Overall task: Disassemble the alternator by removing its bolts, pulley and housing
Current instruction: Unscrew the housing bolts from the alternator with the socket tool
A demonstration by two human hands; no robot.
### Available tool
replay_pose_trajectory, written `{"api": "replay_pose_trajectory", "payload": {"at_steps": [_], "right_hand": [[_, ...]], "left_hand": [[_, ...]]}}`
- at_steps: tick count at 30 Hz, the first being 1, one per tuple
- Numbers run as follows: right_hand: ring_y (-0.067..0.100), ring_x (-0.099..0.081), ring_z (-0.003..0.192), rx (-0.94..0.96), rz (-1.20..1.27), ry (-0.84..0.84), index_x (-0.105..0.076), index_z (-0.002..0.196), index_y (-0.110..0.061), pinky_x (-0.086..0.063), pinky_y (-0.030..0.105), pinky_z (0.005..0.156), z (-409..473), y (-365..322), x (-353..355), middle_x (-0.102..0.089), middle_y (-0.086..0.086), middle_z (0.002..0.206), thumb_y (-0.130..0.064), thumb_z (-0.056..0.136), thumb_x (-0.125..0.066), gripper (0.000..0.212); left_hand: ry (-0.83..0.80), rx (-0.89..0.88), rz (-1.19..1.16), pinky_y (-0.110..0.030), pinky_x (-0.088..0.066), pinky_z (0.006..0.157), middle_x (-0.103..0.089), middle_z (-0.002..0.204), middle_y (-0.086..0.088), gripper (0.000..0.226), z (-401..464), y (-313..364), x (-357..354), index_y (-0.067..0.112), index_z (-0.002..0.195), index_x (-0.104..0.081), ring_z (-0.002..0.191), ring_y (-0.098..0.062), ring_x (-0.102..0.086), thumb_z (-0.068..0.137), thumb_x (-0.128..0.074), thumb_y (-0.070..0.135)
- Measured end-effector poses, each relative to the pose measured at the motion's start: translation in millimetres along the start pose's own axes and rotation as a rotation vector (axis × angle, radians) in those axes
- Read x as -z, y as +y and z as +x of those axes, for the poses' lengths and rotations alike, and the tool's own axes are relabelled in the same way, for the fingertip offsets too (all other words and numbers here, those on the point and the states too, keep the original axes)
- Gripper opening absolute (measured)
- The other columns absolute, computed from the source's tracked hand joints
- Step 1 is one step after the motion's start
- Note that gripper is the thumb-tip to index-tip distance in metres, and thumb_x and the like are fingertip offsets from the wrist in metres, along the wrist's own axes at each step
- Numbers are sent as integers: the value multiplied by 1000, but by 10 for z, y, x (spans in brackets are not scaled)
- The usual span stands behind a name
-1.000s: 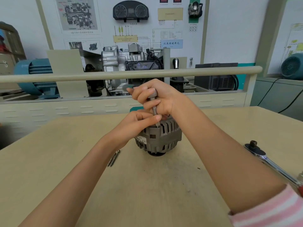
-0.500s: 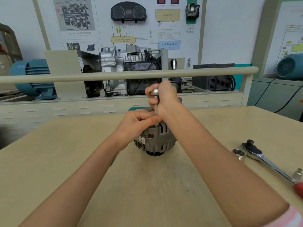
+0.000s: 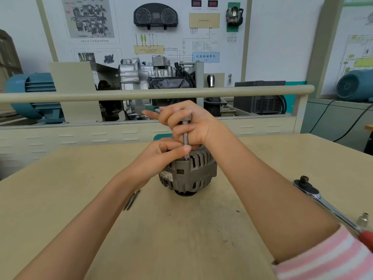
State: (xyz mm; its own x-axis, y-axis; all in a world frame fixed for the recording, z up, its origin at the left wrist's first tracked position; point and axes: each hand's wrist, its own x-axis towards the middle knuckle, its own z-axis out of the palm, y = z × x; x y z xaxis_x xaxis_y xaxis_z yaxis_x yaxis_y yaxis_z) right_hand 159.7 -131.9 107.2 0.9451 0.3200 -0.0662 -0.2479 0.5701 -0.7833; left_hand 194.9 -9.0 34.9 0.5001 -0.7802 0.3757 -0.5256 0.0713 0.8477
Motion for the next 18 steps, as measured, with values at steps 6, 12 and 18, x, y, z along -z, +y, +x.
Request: {"api": "replay_pose_trajectory", "payload": {"at_steps": [6,12,18], "right_hand": [[1,-36,28,246,-13,197,-53,93,-4,-16,11,25,-30,115,-79,-42,-7,43,-4,93,-31,22],[5,-42,30,789,25,728,-39,103,-13,-20,13,29,24,262,-158,-45,5,68,0,91,-24,23],[2,-35,26,145,-1,237,-51,89,0,-14,12,25,17,34,-54,-40,-6,43,-5,95,-28,24]], "left_hand": [[74,-29,-24,-19,-52,73,-71,87,11,15,-20,12,-28,23,80,-77,86,-6,-66,77,-65,31],[99,7,30,-25,-51,68,-67,101,-21,17,-5,22,-47,18,80,-78,81,-21,-64,89,-63,14],[-17,26,-37,-16,-52,69,-74,87,6,24,-12,42,0,25,69,-73,81,-6,-68,88,-58,28]]}}
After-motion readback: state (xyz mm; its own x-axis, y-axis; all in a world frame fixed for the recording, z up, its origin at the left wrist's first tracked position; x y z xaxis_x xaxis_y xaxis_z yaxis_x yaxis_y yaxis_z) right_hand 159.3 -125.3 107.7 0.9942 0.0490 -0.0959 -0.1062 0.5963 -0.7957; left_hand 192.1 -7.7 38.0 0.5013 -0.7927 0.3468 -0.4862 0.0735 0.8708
